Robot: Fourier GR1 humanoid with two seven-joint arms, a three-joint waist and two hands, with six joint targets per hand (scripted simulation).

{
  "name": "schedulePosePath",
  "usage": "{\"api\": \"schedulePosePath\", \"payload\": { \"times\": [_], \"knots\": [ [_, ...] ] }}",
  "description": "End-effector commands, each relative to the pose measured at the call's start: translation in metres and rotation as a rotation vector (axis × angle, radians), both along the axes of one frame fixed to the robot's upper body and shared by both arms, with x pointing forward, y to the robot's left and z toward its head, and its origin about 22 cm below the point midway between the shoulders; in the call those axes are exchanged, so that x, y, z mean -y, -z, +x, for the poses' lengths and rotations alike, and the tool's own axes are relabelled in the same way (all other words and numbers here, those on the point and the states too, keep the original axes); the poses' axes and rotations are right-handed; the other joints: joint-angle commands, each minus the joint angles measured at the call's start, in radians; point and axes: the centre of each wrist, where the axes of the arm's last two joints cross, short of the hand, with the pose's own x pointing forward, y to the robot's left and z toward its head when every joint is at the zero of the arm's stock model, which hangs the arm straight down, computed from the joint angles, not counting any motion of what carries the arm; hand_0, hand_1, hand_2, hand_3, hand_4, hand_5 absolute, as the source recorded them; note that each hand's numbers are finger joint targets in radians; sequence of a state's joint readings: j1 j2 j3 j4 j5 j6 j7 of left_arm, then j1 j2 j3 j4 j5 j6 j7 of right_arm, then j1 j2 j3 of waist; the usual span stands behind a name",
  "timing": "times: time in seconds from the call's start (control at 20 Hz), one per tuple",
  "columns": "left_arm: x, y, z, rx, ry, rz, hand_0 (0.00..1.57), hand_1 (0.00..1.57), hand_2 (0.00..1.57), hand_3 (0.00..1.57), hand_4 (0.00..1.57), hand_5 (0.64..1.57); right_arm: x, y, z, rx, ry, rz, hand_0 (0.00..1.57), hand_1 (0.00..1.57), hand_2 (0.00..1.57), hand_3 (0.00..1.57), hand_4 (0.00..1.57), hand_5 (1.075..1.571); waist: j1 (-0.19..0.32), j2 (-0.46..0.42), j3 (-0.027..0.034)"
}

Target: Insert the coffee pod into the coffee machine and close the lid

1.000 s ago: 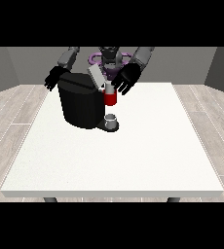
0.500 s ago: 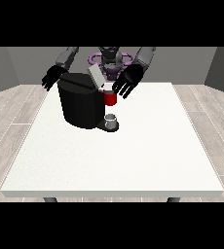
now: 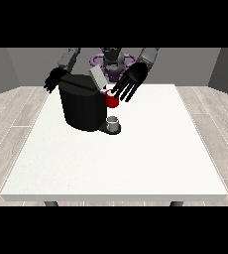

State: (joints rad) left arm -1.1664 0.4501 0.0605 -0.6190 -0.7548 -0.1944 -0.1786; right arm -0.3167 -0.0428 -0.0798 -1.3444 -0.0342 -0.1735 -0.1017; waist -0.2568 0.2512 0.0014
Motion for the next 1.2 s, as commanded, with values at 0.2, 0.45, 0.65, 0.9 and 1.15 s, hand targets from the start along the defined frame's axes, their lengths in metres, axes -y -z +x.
{"api": "schedulePosePath", "payload": {
  "times": [0.2, 0.45, 0.65, 0.9, 1.15],
  "knots": [
    [-0.005, 0.021, -0.003, -0.058, -0.022, 0.001, 0.0, 0.0, 0.0, 0.0, 0.0, 1.571, 0.019, 0.02, -0.014, -0.054, 0.015, 0.013, 0.0, 0.0, 0.0, 0.0, 0.43, 1.571, 0.017, -0.075, -0.0012],
    [0.01, 0.049, -0.004, -0.134, -0.005, -0.065, 0.0, 0.0, 0.0, 0.0, 0.0, 1.571, 0.022, 0.027, -0.021, -0.111, 0.017, 0.018, 0.0, 0.0, 0.0, 0.0, 0.43, 1.571, 0.046, -0.145, -0.0012],
    [-0.006, 0.077, -0.01, -0.194, -0.016, -0.296, 0.0, 0.0, 0.0, 0.0, 0.0, 1.571, 0.038, 0.031, -0.031, -0.148, 0.054, 0.064, 0.0, 0.0, 0.0, 0.0, 0.37, 1.571, 0.086, -0.225, -0.0017],
    [-0.002, 0.148, -0.028, -0.252, -0.004, -0.684, 0.0, 0.0, 0.0, 0.0, 0.26, 1.571, 0.045, 0.042, -0.051, -0.149, 0.037, -0.011, 0.0, 0.0, 0.0, 0.0, 0.43, 1.571, 0.144, -0.336, -0.0037],
    [0.012, 0.202, -0.052, -0.346, -0.015, -0.785, 0.0, 0.0, 0.0, 0.0, 0.0, 1.571, 0.043, 0.033, -0.049, -0.143, -0.032, -0.016, 0.0, 0.0, 0.0, 0.0, 0.37, 1.571, 0.226, -0.429, -0.0017]
  ]
}}
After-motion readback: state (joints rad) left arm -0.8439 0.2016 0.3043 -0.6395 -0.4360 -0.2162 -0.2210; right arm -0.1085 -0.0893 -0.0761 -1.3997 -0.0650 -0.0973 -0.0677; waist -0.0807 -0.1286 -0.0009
